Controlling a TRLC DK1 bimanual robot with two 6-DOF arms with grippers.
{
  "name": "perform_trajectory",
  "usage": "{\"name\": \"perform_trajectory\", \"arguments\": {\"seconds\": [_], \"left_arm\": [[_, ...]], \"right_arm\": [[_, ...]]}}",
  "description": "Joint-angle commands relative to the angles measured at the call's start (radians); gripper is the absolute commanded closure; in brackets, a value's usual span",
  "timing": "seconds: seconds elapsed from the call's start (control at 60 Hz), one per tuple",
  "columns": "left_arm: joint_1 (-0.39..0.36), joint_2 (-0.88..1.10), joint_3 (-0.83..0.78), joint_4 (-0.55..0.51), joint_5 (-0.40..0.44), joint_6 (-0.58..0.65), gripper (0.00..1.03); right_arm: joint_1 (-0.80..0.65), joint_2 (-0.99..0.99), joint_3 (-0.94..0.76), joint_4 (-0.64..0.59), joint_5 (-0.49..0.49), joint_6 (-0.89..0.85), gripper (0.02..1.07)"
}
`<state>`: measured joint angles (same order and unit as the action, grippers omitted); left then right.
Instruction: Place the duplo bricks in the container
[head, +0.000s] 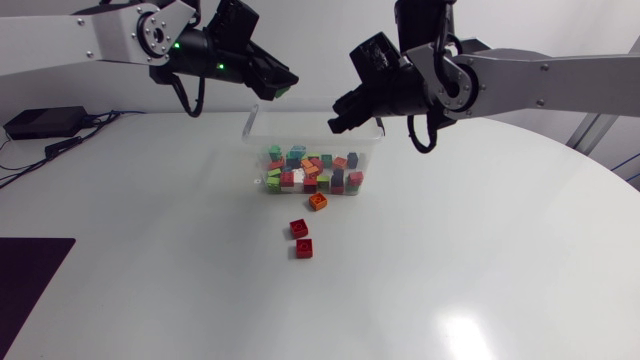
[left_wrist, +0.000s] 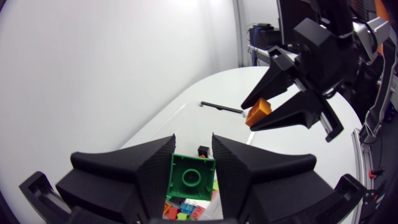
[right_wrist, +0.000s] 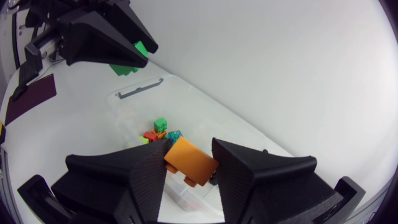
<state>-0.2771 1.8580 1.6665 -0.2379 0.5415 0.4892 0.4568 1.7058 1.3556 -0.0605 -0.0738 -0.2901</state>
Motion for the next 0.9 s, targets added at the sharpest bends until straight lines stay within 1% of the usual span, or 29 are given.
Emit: {"name": "perform_trajectory", "arguments": {"seconds": [0.0,0.033,0.05,0.067,0.1,0.117,0.133,0.15,0.167,0.183,0.2,0.233,0.25,0.267,0.3,0.333,0.367,0.45,0.533,0.567,0.633,0.717,0.783,0.8,0.883], "left_arm": [[0.003,0.087,0.036,0.086,-0.048,-0.103,0.93],[0.003,0.115,0.052,0.126,-0.077,-0.130,0.92],[0.003,0.115,0.052,0.126,-0.077,-0.130,0.92],[0.001,0.148,0.079,0.138,-0.101,-0.150,0.92],[0.001,0.175,0.104,0.138,-0.118,-0.161,0.90],[0.001,0.193,0.118,0.138,-0.133,-0.167,0.85],[0.001,0.196,0.119,0.138,-0.135,-0.169,0.85],[-0.002,0.214,0.128,0.149,-0.153,-0.173,0.78],[-0.002,0.219,0.128,0.157,-0.161,-0.173,0.75],[-0.005,0.228,0.127,0.175,-0.178,-0.175,0.67],[-0.007,0.230,0.124,0.183,-0.187,-0.175,0.60],[-0.011,0.234,0.118,0.198,-0.202,-0.175,0.46],[-0.013,0.233,0.114,0.203,-0.207,-0.176,0.42],[-0.016,0.231,0.108,0.210,-0.212,-0.176,0.37],[-0.019,0.222,0.093,0.221,-0.216,-0.181,0.30],[-0.019,0.205,0.073,0.236,-0.218,-0.182,0.23],[-0.016,0.187,0.053,0.244,-0.218,-0.182,0.18],[-0.011,0.116,-0.021,0.276,-0.218,-0.182,0.17],[0.006,0.023,-0.106,0.284,-0.216,-0.182,0.17],[0.010,-0.006,-0.134,0.281,-0.207,-0.179,0.17],[0.033,-0.094,-0.212,0.269,-0.161,-0.173,0.17],[0.049,-0.215,-0.315,0.195,-0.110,-0.129,0.17],[0.070,-0.293,-0.384,0.170,-0.061,-0.112,0.17],[0.070,-0.295,-0.386,0.169,-0.061,-0.110,0.17],[0.078,-0.385,-0.487,0.123,-0.014,-0.044,0.17]], "right_arm": [[-0.015,0.087,0.051,0.030,0.017,0.043,0.80],[-0.017,0.117,0.069,0.042,0.025,0.046,0.79],[-0.017,0.117,0.069,0.042,0.025,0.046,0.79],[-0.017,0.144,0.085,0.054,0.034,0.046,0.79],[-0.017,0.173,0.099,0.065,0.043,0.046,0.79],[-0.017,0.184,0.105,0.067,0.049,0.045,0.79],[-0.017,0.187,0.106,0.068,0.051,0.045,0.79],[-0.017,0.213,0.122,0.077,0.065,0.043,0.79],[-0.017,0.224,0.126,0.083,0.072,0.042,0.79],[-0.017,0.236,0.135,0.088,0.083,0.040,0.79],[-0.017,0.250,0.143,0.090,0.094,0.037,0.76],[-0.017,0.268,0.160,0.088,0.104,0.034,0.62],[-0.017,0.276,0.168,0.087,0.109,0.034,0.51],[-0.018,0.279,0.171,0.087,0.111,0.032,0.44],[-0.021,0.284,0.178,0.085,0.112,0.032,0.24],[-0.026,0.284,0.181,0.080,0.112,0.031,0.10],[-0.029,0.279,0.180,0.080,0.112,0.031,0.07],[-0.041,0.242,0.158,0.082,0.109,0.025,0.07],[-0.049,0.190,0.114,0.085,0.104,0.017,0.07],[-0.052,0.161,0.086,0.088,0.097,0.011,0.07],[-0.052,0.083,0.013,0.091,0.074,-0.017,0.07],[-0.046,-0.025,-0.101,0.114,0.032,-0.041,0.07],[-0.038,-0.101,-0.181,0.110,-0.003,-0.060,0.07],[-0.035,-0.118,-0.200,0.110,-0.009,-0.066,0.07],[-0.012,-0.212,-0.306,0.100,-0.058,-0.110,0.07]]}}
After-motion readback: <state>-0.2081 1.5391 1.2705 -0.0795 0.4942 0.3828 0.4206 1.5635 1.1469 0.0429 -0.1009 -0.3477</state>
